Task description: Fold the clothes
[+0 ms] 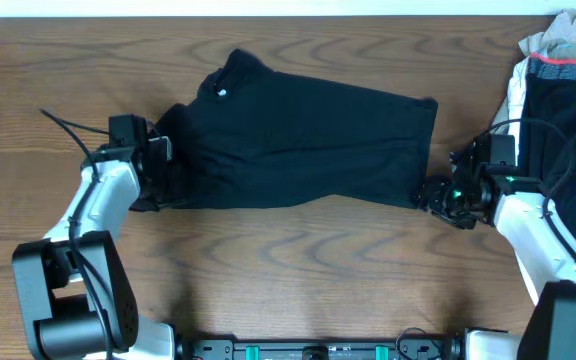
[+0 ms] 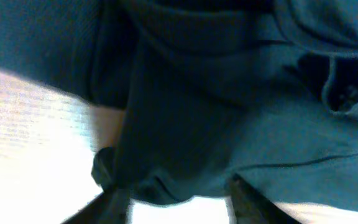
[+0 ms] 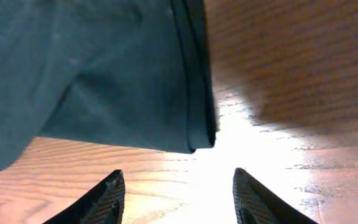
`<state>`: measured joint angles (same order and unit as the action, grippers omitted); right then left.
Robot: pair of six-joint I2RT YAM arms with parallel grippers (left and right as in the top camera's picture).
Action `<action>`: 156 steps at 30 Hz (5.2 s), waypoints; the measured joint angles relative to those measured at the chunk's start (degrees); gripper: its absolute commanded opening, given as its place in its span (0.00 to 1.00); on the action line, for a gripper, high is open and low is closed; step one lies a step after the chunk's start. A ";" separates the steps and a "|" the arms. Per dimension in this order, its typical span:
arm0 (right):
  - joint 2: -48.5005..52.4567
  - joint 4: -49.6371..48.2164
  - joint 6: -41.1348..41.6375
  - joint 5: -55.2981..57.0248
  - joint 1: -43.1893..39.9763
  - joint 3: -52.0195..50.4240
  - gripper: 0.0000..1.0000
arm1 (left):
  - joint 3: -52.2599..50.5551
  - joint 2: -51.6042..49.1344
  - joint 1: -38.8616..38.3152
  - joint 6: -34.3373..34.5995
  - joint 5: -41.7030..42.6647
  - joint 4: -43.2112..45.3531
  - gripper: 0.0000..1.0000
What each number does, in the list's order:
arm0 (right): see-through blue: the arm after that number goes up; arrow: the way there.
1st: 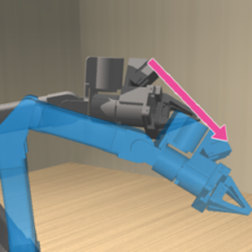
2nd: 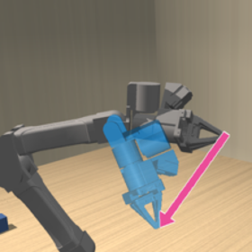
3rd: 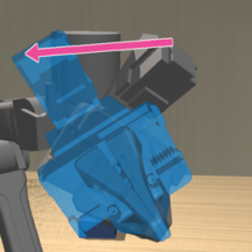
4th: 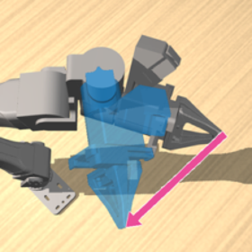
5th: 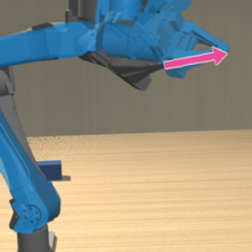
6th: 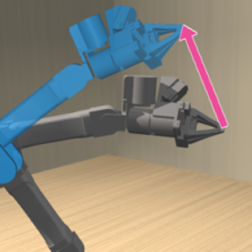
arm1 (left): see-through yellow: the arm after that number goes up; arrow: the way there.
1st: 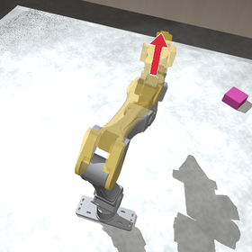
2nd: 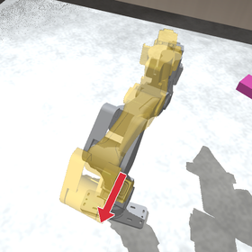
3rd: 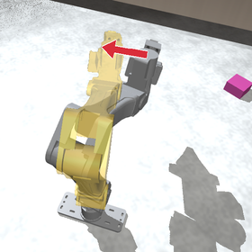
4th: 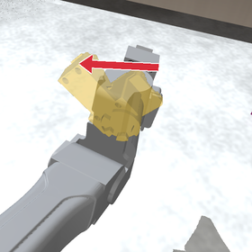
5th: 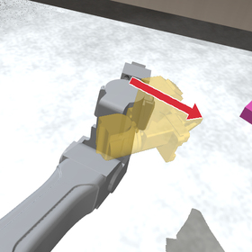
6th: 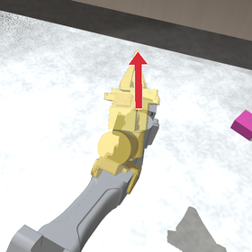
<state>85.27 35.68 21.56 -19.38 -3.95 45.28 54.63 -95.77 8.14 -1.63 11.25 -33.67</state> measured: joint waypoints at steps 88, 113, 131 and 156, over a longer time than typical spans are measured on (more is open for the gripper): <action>3.69 7.19 -9.01 -5.73 -0.81 21.44 0.37 | 6.36 7.98 -7.23 3.17 11.10 0.68 0.24; 25.68 11.34 -8.39 -8.00 -0.79 48.26 0.69 | 43.71 -28.79 -10.75 -1.84 11.50 3.06 0.59; 25.68 14.12 -8.41 -4.20 -0.79 48.41 0.68 | 43.71 -32.44 -13.05 -9.86 0.39 6.01 0.30; 33.40 0.39 -8.39 -0.15 -3.45 48.85 0.66 | 47.87 -21.46 -13.05 -10.58 -6.99 -4.13 0.06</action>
<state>118.67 36.07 13.17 -19.53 -7.40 94.13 102.50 -117.23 -4.91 -12.21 4.25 -37.80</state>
